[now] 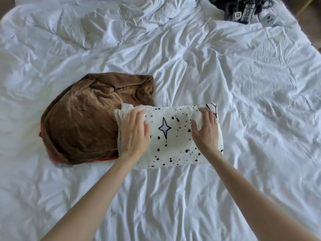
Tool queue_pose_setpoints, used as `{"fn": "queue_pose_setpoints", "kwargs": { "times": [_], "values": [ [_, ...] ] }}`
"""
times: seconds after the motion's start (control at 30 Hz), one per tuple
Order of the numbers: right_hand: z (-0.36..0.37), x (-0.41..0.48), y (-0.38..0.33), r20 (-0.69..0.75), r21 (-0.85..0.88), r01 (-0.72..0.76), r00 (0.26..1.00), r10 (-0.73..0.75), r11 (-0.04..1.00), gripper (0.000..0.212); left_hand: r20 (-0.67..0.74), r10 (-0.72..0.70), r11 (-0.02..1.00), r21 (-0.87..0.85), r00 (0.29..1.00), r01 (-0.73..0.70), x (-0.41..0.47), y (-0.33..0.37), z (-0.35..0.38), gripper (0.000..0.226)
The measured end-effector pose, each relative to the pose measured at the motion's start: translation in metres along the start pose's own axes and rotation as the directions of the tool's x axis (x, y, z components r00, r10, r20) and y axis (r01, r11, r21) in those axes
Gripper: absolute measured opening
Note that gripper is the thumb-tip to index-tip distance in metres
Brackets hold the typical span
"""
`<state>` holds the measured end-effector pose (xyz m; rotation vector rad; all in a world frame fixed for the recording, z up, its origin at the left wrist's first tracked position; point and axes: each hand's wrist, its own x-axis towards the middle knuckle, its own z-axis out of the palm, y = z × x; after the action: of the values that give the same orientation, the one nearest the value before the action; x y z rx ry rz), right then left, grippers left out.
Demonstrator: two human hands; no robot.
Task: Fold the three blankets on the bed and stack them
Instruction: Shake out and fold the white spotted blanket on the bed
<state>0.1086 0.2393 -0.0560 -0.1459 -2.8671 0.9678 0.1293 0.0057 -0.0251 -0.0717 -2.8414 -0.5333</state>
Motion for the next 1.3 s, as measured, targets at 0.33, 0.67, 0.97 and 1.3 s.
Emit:
{"fn": "queue_pose_setpoints", "kwargs": {
  "times": [0.33,0.67,0.97,1.3],
  "values": [
    [0.072,-0.002,0.03,0.274,-0.247,0.383,0.909,-0.315,0.89,0.053,0.405,0.234,0.889,0.28,0.884,-0.363,0.007,-0.031,0.096,0.057],
    [0.076,0.021,0.085,0.245,-0.367,0.16,0.967,-0.07,0.917,0.058,0.382,0.031,0.912,0.366,0.924,-0.182,0.014,-0.06,0.108,0.059],
    [0.048,0.02,0.1,0.16,0.042,-0.284,0.948,0.274,0.958,0.076,0.42,-0.095,0.95,0.31,0.903,-0.044,0.048,-0.065,0.083,0.062],
    [0.012,0.006,0.11,0.484,0.221,-0.761,0.629,0.609,0.61,0.05,0.552,-0.102,0.941,0.324,0.828,-0.1,0.067,-0.045,0.093,0.058]
  ]
}}
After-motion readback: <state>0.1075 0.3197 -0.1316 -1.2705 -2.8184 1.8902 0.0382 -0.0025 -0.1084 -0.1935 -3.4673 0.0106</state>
